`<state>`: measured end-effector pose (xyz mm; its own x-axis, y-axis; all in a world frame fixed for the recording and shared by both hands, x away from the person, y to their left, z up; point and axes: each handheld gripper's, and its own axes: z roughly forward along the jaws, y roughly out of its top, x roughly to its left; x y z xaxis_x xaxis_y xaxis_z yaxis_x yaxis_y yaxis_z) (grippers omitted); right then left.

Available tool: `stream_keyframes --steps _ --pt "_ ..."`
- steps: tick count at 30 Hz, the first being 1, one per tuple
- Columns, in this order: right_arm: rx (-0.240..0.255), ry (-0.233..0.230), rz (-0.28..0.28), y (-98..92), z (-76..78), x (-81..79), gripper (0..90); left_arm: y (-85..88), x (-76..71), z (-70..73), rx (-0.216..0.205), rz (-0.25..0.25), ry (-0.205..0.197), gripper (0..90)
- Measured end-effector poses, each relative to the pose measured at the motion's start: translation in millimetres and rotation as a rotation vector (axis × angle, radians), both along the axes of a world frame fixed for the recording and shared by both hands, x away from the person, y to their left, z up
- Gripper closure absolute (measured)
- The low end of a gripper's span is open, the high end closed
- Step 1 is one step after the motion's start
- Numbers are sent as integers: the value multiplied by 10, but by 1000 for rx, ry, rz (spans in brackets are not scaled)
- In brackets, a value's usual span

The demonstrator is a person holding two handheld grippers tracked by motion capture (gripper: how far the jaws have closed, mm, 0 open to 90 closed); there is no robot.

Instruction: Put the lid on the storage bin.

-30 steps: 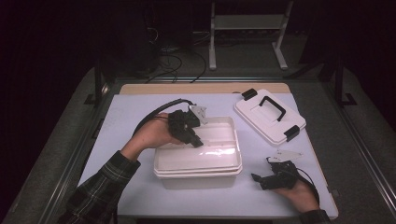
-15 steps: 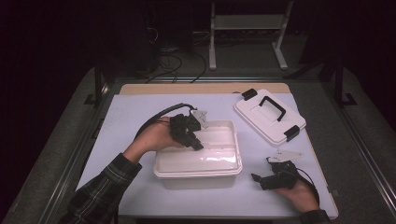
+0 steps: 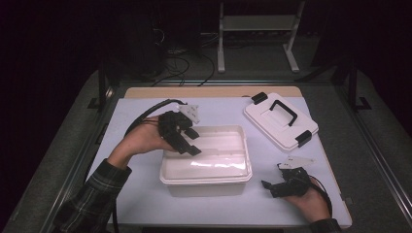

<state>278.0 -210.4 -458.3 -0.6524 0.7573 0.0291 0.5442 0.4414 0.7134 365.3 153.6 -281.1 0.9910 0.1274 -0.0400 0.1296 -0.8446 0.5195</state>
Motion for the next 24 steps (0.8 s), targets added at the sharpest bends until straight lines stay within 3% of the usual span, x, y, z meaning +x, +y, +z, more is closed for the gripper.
stream_keyframes --steps 8,16,24 --pt "-4 0 0 2 1 -2 116 395 -56 13 -8 73 -14 258" --pt "-4 -1 2 0 -2 1 115 644 -141 -29 13 121 -37 174" --pt "-1 0 0 1 -3 -1 115 891 -207 -106 13 201 -71 105"
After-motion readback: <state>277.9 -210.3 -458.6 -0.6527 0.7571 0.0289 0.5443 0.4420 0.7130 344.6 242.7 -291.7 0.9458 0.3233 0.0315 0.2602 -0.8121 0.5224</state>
